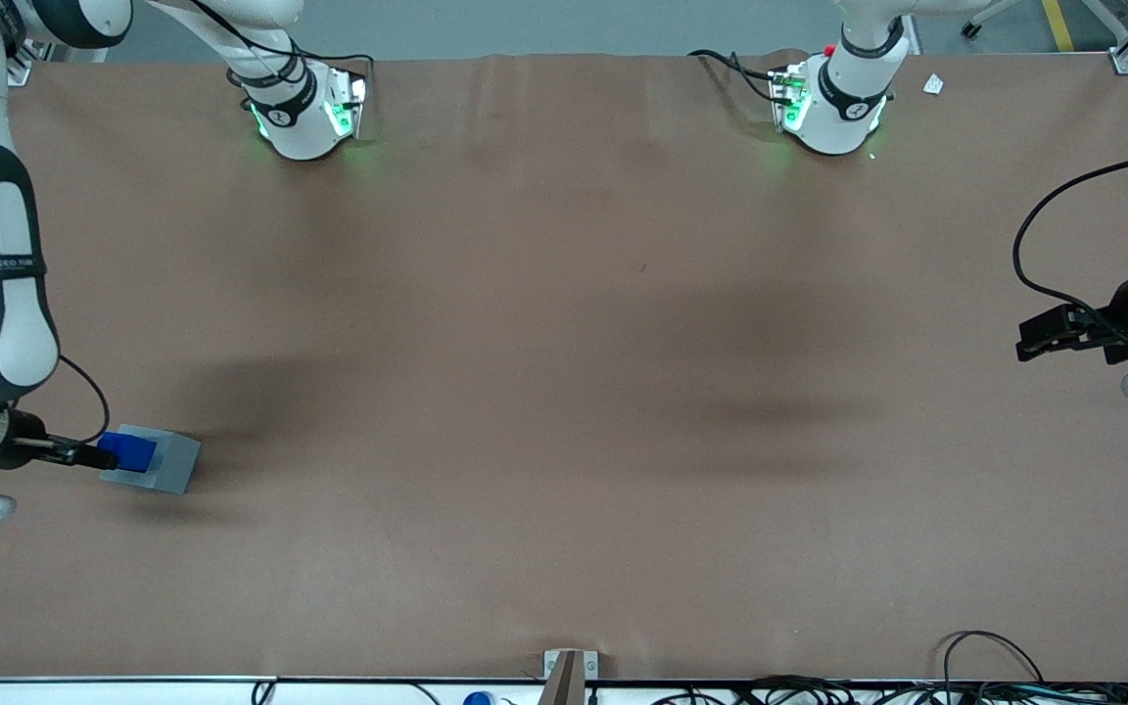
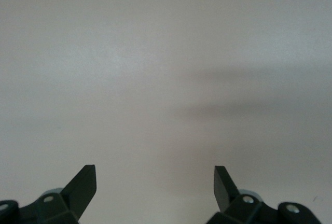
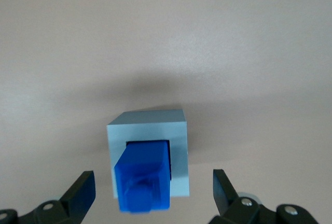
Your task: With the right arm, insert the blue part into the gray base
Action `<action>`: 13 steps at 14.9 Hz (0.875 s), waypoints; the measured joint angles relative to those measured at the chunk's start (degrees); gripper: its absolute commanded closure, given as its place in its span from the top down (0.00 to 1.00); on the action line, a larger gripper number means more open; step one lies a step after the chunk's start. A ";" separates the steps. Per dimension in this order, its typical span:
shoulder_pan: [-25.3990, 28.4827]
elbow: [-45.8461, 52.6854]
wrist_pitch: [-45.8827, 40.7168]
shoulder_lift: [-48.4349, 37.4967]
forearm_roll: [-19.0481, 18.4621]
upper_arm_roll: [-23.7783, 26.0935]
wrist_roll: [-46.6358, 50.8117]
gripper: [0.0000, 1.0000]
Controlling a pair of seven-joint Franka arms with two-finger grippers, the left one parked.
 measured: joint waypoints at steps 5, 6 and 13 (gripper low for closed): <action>0.91 0.56 -8.33 -9.63 0.00 0.61 0.00 1.00; 1.25 0.56 -9.51 -11.36 0.00 0.68 0.00 1.00; 4.75 0.57 -17.26 -19.48 -0.11 0.76 3.16 1.00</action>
